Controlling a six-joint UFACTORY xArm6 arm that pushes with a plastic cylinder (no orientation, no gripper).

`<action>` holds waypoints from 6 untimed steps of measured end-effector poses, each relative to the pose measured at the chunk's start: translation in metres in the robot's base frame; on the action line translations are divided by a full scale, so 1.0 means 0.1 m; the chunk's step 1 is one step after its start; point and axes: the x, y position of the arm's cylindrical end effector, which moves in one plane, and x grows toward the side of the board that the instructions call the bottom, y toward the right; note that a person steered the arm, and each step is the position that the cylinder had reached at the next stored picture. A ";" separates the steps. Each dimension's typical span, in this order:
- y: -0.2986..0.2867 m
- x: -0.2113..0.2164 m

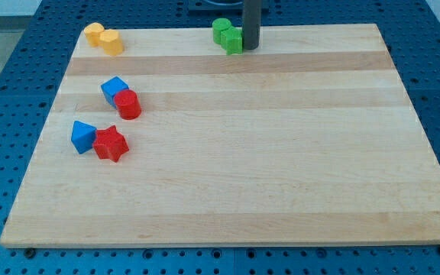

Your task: Push the red star to the top right corner of the board

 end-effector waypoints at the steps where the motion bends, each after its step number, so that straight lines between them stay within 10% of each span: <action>1: 0.25 0.04; 3: 1.54 0.44; 6: -0.17 2.50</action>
